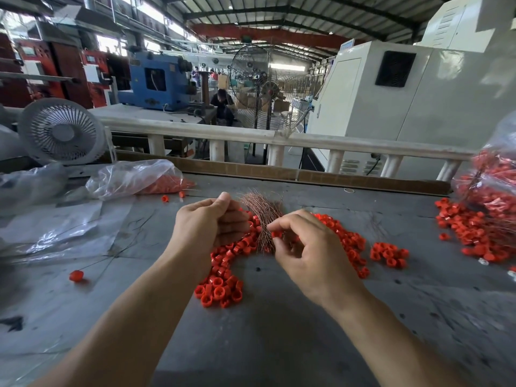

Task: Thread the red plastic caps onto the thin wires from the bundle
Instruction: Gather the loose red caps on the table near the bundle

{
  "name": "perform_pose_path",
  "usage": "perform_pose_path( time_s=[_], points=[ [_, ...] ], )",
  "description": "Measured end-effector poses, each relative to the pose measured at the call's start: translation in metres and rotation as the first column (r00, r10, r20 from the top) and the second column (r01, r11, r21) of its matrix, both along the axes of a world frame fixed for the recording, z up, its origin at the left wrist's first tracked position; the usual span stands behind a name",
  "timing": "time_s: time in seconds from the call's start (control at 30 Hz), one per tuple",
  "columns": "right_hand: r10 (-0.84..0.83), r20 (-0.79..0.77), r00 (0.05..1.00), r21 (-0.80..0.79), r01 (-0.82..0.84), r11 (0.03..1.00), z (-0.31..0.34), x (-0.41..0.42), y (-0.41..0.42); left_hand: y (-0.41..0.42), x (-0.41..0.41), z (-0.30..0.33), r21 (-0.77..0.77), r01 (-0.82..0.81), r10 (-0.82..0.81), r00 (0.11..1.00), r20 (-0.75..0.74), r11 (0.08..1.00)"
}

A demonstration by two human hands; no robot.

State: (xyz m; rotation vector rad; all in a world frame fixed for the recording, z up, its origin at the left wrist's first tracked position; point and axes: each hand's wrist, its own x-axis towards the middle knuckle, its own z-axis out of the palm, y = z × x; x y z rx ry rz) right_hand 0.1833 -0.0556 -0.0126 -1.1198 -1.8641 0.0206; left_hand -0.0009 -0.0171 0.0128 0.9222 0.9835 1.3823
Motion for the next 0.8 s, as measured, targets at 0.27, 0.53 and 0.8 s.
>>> perform_pose_path(
  time_s=[0.27, 0.53, 0.8],
  points=[
    [-0.032, 0.013, 0.999, -0.037, 0.033, 0.999, 0.004, 0.010, 0.000, 0.009, -0.009, -0.004, 0.084, -0.087, 0.106, 0.963, -0.248, 0.993],
    [-0.258, -0.008, 0.966, 0.032, 0.258, 0.966, 0.006, 0.028, 0.008, 0.009, -0.011, -0.004, 0.087, -0.073, 0.088, 0.979, -0.184, 0.994],
    [-0.760, 0.027, 0.650, -0.246, 0.741, 0.625, 0.003, 0.099, 0.024, 0.009, -0.003, -0.011, 0.155, -0.026, 0.080, 0.932, -0.353, 0.988]
  ],
)
